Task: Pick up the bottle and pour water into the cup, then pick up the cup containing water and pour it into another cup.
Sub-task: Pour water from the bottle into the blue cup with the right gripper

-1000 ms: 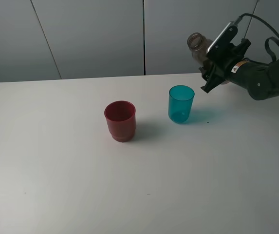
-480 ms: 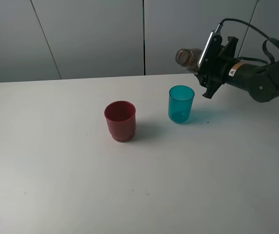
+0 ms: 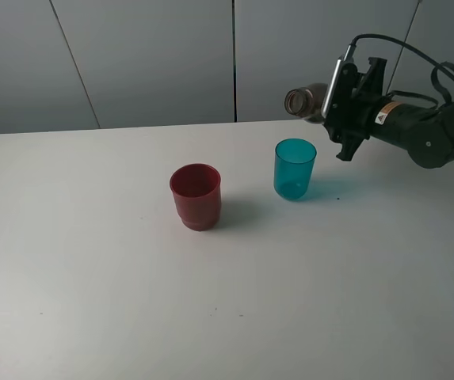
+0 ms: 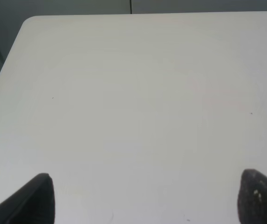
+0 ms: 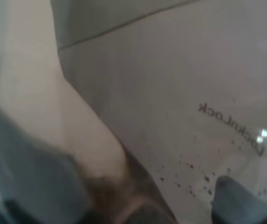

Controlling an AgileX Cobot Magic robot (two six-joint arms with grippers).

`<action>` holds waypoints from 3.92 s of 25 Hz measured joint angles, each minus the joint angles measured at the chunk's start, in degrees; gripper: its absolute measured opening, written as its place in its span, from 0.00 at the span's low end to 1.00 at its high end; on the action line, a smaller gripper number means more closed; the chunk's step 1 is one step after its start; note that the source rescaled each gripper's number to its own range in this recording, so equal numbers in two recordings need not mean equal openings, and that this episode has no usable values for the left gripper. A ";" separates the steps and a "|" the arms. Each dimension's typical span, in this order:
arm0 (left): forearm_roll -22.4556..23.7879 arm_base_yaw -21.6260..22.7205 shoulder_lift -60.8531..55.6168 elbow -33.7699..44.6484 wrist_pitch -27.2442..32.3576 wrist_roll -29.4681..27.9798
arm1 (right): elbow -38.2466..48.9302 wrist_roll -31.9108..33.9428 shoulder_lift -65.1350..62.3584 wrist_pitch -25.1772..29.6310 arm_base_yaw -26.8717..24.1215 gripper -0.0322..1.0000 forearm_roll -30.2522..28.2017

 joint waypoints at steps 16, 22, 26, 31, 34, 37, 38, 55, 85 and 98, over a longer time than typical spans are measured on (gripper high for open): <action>0.00 0.00 0.00 0.00 0.00 0.00 | 1.30 -4.09 -0.09 0.34 -0.38 0.05 0.93; 0.00 0.00 0.00 0.00 0.00 0.00 | 1.30 -7.55 -0.09 0.34 -0.38 0.05 0.93; 0.00 0.00 0.00 0.00 0.00 0.00 | 1.43 -9.76 -0.09 0.89 -0.38 0.05 0.93; 0.00 0.00 0.00 0.00 0.00 0.00 | 1.43 -11.82 -0.09 1.38 -0.73 0.05 1.18; 0.00 0.00 0.00 0.00 0.00 0.00 | 1.43 -12.80 -0.09 1.46 -1.09 0.05 1.83; 0.00 0.00 0.00 0.00 0.00 0.00 | 1.43 -13.99 -0.09 1.46 -1.09 0.05 2.23; 0.00 0.00 0.00 0.00 0.00 0.00 | 1.43 -14.92 -0.09 1.46 -1.09 0.05 2.23; 0.00 0.00 0.00 0.00 0.00 0.00 | 1.43 -25.03 -0.09 1.46 -1.09 0.05 2.36; 0.00 0.00 0.00 0.00 0.00 -0.23 | 1.43 -28.75 -0.09 0.92 -1.09 0.05 2.58; 0.00 0.00 0.00 0.00 0.00 -0.23 | 1.43 -29.76 -0.26 0.71 -1.09 0.05 2.69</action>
